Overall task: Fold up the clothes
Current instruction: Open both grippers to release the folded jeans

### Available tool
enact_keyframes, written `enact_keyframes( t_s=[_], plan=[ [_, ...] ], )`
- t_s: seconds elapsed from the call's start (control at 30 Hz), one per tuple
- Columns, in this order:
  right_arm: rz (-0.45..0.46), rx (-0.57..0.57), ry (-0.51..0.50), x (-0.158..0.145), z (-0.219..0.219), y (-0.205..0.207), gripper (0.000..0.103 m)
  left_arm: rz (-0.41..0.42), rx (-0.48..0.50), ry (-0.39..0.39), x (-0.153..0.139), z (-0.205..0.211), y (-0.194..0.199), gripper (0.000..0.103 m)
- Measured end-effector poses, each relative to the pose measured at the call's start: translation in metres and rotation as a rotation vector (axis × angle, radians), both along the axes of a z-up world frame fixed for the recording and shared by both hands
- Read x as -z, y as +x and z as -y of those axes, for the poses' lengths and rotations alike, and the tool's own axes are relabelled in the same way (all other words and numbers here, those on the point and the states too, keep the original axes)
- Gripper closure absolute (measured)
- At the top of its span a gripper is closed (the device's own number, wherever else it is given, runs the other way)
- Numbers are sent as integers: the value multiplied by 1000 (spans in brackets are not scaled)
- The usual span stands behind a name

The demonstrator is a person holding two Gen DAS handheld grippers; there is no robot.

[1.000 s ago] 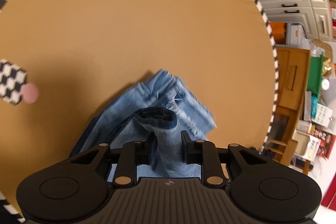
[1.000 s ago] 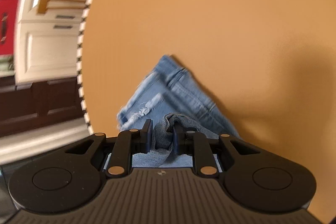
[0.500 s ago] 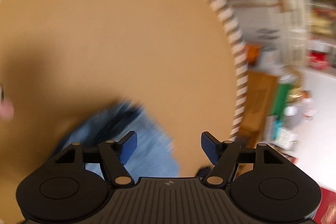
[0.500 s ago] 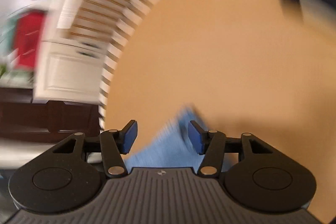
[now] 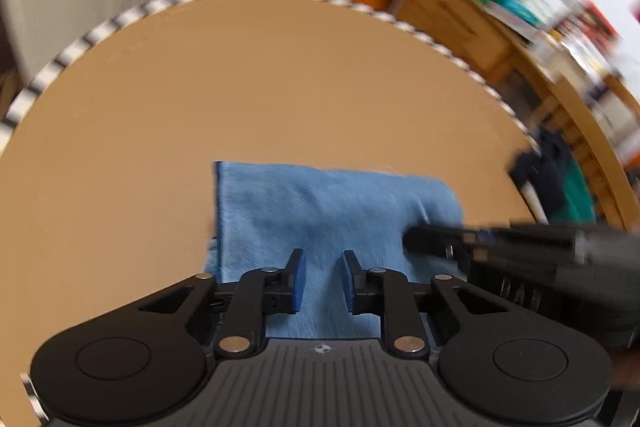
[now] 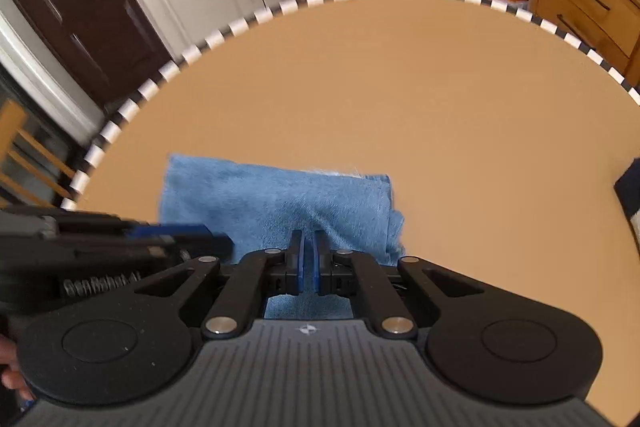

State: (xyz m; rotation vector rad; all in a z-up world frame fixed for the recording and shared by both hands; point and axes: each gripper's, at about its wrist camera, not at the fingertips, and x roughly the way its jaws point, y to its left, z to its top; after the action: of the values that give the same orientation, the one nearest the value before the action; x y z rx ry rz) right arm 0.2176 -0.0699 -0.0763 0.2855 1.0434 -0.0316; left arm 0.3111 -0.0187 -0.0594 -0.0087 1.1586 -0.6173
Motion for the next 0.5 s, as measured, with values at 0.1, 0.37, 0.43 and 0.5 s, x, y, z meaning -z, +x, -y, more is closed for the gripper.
enact_keyframes(
  t_s=[0.1, 0.37, 0.43, 0.5],
  plan=[
    [-69, -5, -28, 14, -4, 14, 99, 16, 1, 65, 5, 8, 10, 92],
    [-49, 53, 46, 18, 6, -1, 99, 23, 12, 96, 13, 6, 4, 93],
    [-31, 64, 48, 12, 6, -9, 99, 25, 14, 99, 16, 5, 2, 93],
    [-12, 75, 50, 7, 5, -16, 99, 37, 21, 106, 17, 7, 0, 93]
  ],
)
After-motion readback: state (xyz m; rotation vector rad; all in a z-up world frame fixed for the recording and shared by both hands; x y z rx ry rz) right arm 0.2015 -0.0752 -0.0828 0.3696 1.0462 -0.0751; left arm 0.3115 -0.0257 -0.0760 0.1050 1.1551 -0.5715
